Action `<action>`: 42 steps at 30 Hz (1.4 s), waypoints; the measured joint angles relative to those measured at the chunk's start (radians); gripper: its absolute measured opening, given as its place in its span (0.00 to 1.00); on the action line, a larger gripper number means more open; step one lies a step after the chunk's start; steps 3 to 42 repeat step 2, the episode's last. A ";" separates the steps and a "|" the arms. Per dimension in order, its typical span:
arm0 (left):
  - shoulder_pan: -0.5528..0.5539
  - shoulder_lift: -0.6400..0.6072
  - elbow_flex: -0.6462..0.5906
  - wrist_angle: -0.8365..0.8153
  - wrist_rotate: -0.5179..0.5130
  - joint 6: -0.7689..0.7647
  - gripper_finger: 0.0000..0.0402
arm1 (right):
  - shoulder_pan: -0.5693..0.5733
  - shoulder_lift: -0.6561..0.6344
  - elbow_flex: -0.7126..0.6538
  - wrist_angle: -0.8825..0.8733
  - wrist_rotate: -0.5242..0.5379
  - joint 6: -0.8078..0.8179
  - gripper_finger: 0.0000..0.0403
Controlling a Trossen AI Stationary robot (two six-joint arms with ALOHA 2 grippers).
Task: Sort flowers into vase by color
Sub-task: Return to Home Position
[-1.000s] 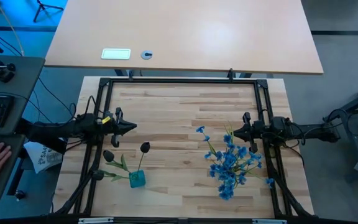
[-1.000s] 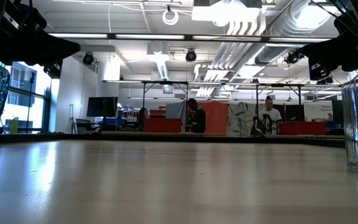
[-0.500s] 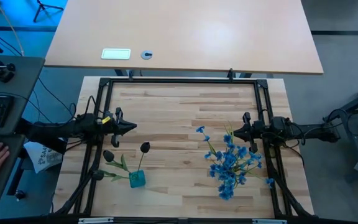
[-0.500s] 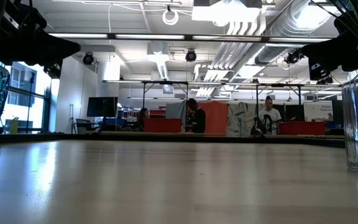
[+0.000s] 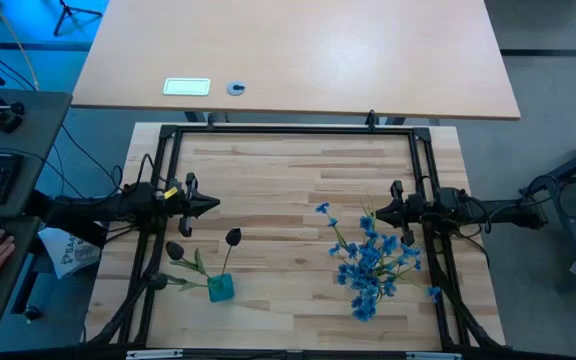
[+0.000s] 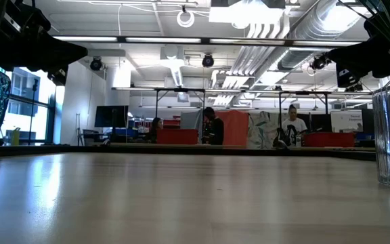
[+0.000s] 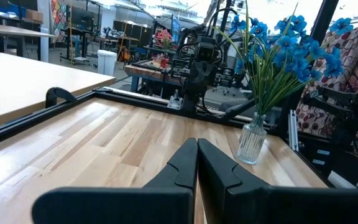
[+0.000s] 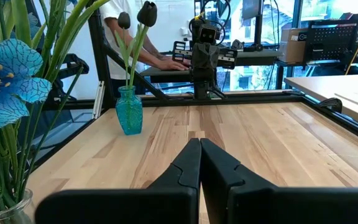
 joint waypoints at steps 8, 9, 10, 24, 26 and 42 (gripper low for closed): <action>0.000 0.000 0.000 0.000 0.000 0.000 0.00 | 0.000 0.000 0.000 0.000 0.000 0.000 0.00; 0.000 0.000 0.000 0.000 0.000 0.000 0.00 | 0.000 0.000 0.000 0.000 0.000 0.000 0.00; 0.000 0.000 0.000 0.000 0.000 0.000 0.00 | 0.000 0.000 0.000 0.000 0.000 0.000 0.00; 0.000 0.000 0.000 0.000 0.000 0.000 0.00 | 0.000 0.000 0.000 0.000 0.000 0.000 0.00; 0.000 0.000 0.000 0.000 0.000 0.000 0.00 | 0.000 0.000 0.000 0.000 0.000 0.000 0.00; 0.000 0.000 0.000 0.000 0.000 0.000 0.00 | 0.000 0.000 0.000 0.000 0.000 0.000 0.00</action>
